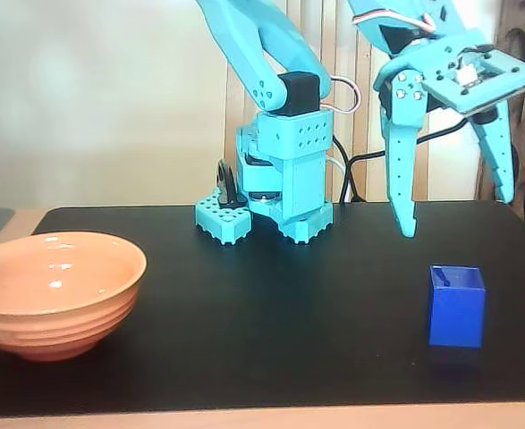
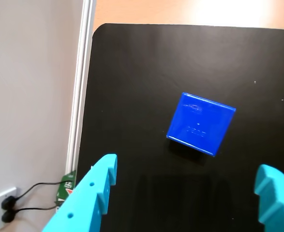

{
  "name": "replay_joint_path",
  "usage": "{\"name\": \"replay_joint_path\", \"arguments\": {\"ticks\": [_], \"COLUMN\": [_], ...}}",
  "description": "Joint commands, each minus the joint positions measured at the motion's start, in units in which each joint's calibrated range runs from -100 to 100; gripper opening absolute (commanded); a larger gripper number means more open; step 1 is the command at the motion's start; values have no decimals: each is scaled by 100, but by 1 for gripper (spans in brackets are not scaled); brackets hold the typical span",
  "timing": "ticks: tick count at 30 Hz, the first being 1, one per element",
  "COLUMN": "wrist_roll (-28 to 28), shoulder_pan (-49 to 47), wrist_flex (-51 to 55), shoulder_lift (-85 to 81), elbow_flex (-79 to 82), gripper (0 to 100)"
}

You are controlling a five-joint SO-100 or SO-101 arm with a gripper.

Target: Place the blue cube in the orange bowl.

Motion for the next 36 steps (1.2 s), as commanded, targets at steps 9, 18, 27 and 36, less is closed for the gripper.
{"name": "replay_joint_path", "arguments": {"ticks": [9,18,27,36], "wrist_roll": [-619,-808,-703,-823], "shoulder_pan": [-123,-22,239,329], "wrist_flex": [-241,-268,-224,-224], "shoulder_lift": [196,204,204,349], "elbow_flex": [-784,-784,-784,-784], "gripper": [32,32,32,32]}}
